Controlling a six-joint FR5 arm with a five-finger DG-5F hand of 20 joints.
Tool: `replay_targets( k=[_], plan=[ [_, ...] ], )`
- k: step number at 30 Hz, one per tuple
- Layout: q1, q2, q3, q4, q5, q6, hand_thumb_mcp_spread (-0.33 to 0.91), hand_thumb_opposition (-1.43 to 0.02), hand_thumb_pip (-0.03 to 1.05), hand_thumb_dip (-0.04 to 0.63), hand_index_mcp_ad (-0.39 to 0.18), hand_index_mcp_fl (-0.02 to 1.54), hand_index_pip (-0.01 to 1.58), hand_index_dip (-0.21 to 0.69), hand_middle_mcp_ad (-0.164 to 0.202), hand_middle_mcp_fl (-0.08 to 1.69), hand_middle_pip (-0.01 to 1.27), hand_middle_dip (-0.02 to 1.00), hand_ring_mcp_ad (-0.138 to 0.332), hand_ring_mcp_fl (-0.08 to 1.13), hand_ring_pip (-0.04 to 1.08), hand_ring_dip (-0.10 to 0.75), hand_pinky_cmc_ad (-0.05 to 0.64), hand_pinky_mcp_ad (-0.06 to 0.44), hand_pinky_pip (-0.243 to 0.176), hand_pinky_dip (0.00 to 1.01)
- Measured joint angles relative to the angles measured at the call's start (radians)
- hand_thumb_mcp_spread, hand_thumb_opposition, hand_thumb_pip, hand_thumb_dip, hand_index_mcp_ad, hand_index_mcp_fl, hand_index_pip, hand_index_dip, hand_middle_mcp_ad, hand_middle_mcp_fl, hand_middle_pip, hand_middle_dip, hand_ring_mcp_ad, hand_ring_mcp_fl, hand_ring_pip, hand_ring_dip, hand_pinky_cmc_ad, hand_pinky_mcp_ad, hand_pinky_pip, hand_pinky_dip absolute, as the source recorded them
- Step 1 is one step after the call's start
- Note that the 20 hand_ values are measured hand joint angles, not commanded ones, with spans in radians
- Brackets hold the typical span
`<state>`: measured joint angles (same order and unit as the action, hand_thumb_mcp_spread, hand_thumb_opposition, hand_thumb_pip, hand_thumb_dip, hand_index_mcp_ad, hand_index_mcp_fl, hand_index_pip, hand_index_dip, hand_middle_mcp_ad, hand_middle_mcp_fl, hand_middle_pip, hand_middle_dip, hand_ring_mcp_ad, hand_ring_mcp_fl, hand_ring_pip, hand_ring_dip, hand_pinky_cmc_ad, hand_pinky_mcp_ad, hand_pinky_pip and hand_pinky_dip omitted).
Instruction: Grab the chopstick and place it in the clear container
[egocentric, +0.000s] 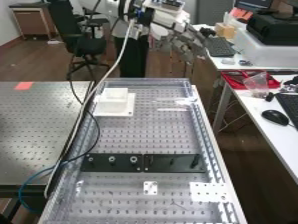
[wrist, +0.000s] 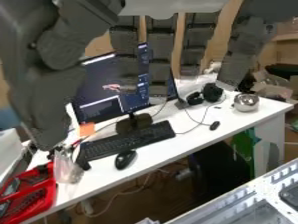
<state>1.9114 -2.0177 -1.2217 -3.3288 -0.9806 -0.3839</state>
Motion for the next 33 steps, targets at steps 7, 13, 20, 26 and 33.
replay_targets(
  k=[7, 13, 20, 26, 33],
  plan=[
    [-0.048, 0.12, -0.166, 0.152, -0.059, -0.105, 0.21, -0.7, 0.49, 0.117, -0.08, 0.23, 0.06, 0.248, 0.054, 0.3, 0.09, 0.46, 0.112, 0.02, 0.09, 0.321, 0.396, 0.361, -0.105, 0.61],
    [-0.113, 0.225, -0.307, 0.276, -0.133, -0.202, 0.16, -0.68, 0.46, 0.079, -0.08, 0.1, 0.06, 0.246, 0.066, 0.22, 0.1, 0.42, 0.127, 0.01, 0.1, 0.276, 0.431, 0.374, -0.089, 0.49],
    [-0.225, 0.327, -0.45, 0.399, -0.281, -0.333, 0.08, -0.67, 0.43, 0.021, -0.077, 0.02, 0.05, 0.251, 0.073, 0.08, 0.1, 0.34, 0.143, 0.02, 0.09, 0.18, 0.466, 0.391, -0.093, 0.32],
    [-0.315, 0.357, -0.5, 0.49, -0.44, -0.399, 0.06, -0.67, 0.44, -0.005, -0.089, 0.01, 0.06, 0.232, 0.07, 0.03, 0.11, 0.31, 0.147, 0.0, 0.1, 0.138, 0.478, 0.393, -0.096, 0.24],
    [-0.335, 0.318, -0.45, 0.479, -0.443, -0.4, 0.05, -0.66, 0.47, -0.012, -0.093, 0.01, 0.05, 0.185, 0.063, 0.02, 0.1, 0.27, 0.141, 0.0, 0.09, 0.113, 0.478, 0.377, -0.105, 0.19]
  ],
)
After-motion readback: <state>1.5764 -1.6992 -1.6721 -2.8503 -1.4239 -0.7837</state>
